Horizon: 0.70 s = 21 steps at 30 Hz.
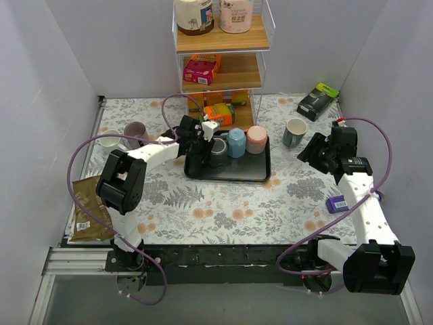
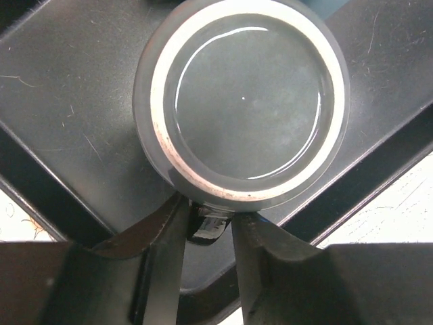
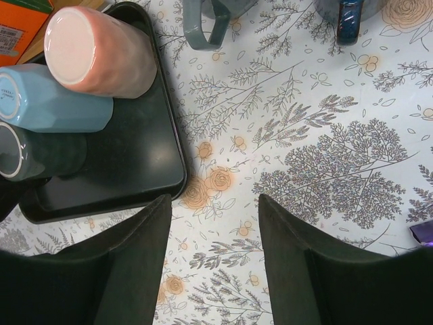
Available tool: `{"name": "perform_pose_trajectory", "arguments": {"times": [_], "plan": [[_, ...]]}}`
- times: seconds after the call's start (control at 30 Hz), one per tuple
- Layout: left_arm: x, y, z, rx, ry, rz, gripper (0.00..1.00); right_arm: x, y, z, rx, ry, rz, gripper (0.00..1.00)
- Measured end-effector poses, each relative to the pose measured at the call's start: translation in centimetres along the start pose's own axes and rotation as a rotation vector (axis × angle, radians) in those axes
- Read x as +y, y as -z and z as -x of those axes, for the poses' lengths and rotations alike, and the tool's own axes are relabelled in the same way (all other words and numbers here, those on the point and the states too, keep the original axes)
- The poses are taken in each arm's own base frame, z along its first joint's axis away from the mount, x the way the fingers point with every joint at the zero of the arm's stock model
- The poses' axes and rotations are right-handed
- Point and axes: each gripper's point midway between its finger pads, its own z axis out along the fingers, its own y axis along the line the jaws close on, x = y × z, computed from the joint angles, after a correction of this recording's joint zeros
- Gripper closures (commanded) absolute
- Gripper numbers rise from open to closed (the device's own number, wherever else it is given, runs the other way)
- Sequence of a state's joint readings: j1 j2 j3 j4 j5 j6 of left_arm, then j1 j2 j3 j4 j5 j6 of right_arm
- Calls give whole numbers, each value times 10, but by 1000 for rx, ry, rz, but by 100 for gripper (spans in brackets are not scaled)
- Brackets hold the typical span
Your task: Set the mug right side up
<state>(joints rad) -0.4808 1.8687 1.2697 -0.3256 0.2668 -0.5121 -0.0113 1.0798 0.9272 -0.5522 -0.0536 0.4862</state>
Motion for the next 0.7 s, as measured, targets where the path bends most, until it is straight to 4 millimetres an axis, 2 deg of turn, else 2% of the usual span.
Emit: {"name": "perform_pose_trajectory", "arguments": {"times": [0.13, 0.23, 0.27, 0.33, 0.57, 0.7], "plan": [[-1, -1, -2, 6, 4, -9, 74, 0, 0, 0, -2, 0, -2, 39], [-2, -1, -2, 8, 4, -10, 83, 0, 0, 0, -2, 0, -2, 39], [-2, -1, -2, 8, 6, -11, 92, 0, 0, 0, -3, 0, -2, 39], [-2, -2, -2, 8, 9, -8, 99, 0, 1, 1, -5, 0, 0, 39], [-2, 1, -4, 28, 16, -7, 100, 2, 3, 1, -10, -7, 10, 39], [-5, 10, -8, 49, 42, -4, 100, 7, 4, 0, 2, -14, 33, 38]]}}
